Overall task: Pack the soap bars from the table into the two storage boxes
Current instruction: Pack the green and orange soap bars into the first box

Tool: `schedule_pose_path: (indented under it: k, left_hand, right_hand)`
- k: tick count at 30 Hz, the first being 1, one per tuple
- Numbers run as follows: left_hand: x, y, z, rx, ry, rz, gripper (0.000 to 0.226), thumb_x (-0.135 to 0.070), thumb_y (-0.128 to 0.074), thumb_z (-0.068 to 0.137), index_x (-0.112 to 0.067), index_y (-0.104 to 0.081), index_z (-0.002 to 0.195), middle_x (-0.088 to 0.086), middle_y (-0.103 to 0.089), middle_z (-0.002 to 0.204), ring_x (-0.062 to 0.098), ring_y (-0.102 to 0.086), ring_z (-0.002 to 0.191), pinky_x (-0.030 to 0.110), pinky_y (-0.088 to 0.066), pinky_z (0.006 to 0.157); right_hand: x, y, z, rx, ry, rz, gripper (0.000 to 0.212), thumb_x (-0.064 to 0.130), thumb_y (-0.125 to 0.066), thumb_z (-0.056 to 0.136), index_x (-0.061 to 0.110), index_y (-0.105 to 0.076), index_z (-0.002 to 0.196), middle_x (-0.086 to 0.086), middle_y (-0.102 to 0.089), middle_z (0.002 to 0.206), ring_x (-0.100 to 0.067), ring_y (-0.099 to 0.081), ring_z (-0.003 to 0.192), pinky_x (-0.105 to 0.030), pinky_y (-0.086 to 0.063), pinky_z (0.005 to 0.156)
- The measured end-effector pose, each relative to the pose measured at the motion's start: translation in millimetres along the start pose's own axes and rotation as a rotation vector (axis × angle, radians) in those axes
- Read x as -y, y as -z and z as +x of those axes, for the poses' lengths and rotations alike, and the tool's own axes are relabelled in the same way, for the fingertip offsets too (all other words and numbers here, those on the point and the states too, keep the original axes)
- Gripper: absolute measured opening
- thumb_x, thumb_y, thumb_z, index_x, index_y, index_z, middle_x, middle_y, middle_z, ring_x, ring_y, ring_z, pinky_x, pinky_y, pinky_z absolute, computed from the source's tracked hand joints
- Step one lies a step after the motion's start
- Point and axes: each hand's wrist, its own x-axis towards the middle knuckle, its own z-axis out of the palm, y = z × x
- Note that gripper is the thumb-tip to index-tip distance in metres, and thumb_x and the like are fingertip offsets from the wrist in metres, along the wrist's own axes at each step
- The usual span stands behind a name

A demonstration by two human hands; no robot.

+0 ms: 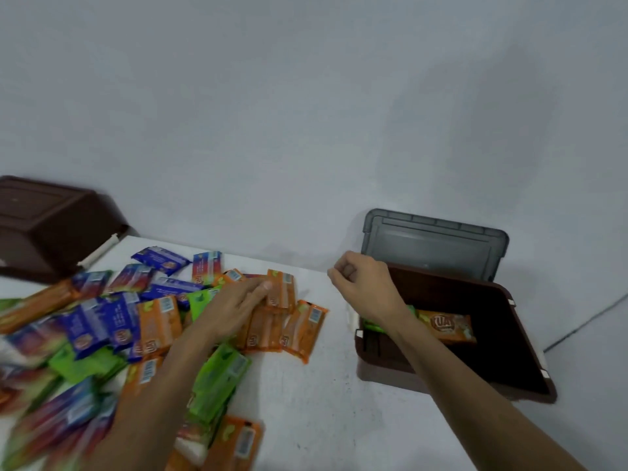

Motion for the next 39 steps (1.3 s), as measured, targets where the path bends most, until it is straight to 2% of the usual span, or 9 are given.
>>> schedule_pose_path:
  k: [4,8,11,17,21,25,30,35,39]
  left_hand:
    - [43,27,-9,-0.034,0.094,0.214,0.090,-0.078,-0.004,0.085,-0.023,-0.062,0.128,0.005,-0.060,0.131,0.023,-0.053,0.122,0.039,-0.040,0.102]
    - [73,38,-14,0.068,0.269,0.341,0.077,-0.073,-0.004,0.090,-0.035,-0.047,0.141,0.008,-0.027,0.159,0.029,-0.018,0.147,0.050,-0.018,0.118]
    - [76,46,-15,0.107,0.278,0.265,0.086,-0.079,-0.001,0.084,-0.034,-0.052,0.137,0.009,-0.024,0.160,0.026,-0.009,0.150,0.051,-0.013,0.118]
    - [64,58,-3,0.180,0.308,0.191,0.058,-0.048,-0.019,0.104,-0.017,-0.064,0.124,0.015,-0.055,0.130,0.031,-0.041,0.130,0.044,-0.030,0.111]
    - [82,63,13,0.256,0.304,0.287,0.051,-0.057,-0.026,0.100,-0.034,-0.050,0.137,0.013,-0.042,0.142,0.037,-0.033,0.135,0.053,-0.032,0.111]
    - [88,65,22,0.260,0.286,0.300,0.028,-0.039,-0.047,0.100,-0.037,-0.051,0.128,0.010,-0.037,0.141,0.034,-0.034,0.133,0.049,-0.039,0.108]
    - [94,68,32,0.284,0.269,0.288,0.050,-0.032,-0.060,0.094,-0.025,-0.044,0.141,0.010,-0.042,0.142,0.028,-0.047,0.126,0.042,-0.044,0.105]
    - [89,74,36,0.253,0.210,0.212,0.037,-0.025,-0.066,0.091,-0.014,-0.060,0.127,0.006,-0.061,0.125,0.021,-0.058,0.111,0.031,-0.049,0.090]
    - [91,79,39,0.235,0.240,0.040,0.033,-0.021,-0.071,0.087,-0.018,-0.059,0.118,0.002,-0.058,0.117,0.019,-0.058,0.106,0.030,-0.050,0.083]
  right_hand:
    - [25,-45,10,0.112,-0.014,-0.033,0.016,0.032,-0.059,0.095,0.017,-0.062,0.089,0.002,-0.065,0.077,-0.013,-0.059,0.070,-0.023,-0.045,0.057]
    - [34,-88,24,0.215,-0.057,-0.091,0.020,0.034,-0.055,0.096,0.016,-0.062,0.102,-0.004,-0.066,0.093,-0.020,-0.062,0.083,-0.027,-0.047,0.065]
    - [29,-116,37,0.282,-0.092,-0.155,0.030,0.034,-0.051,0.096,0.014,-0.061,0.116,-0.010,-0.067,0.105,-0.025,-0.062,0.095,-0.032,-0.048,0.073]
    - [18,-149,55,0.432,-0.127,-0.280,0.041,0.035,-0.043,0.102,0.023,-0.050,0.141,-0.011,-0.060,0.134,-0.029,-0.054,0.123,-0.037,-0.044,0.101]
    - [12,-156,59,0.376,-0.155,-0.231,0.030,0.036,-0.044,0.101,0.032,-0.062,0.125,-0.010,-0.066,0.115,-0.024,-0.064,0.098,-0.031,-0.048,0.082]
    - [11,-161,60,0.382,-0.161,-0.265,0.022,0.045,-0.044,0.099,0.034,-0.051,0.116,-0.012,-0.059,0.110,-0.028,-0.061,0.096,-0.034,-0.050,0.082]
    - [14,-160,63,0.379,-0.173,-0.254,0.020,0.039,-0.054,0.095,0.033,-0.037,0.102,-0.008,-0.060,0.104,-0.024,-0.062,0.085,-0.031,-0.049,0.067]
    - [15,-154,63,0.223,-0.296,-0.048,0.036,0.022,-0.055,0.095,0.024,-0.031,0.123,-0.011,-0.064,0.100,-0.025,-0.067,0.079,-0.043,-0.059,0.068]
    - [10,-134,61,0.121,-0.512,0.343,0.052,0.025,-0.065,0.092,0.027,-0.033,0.133,-0.005,-0.063,0.107,-0.019,-0.072,0.080,-0.031,-0.059,0.061]
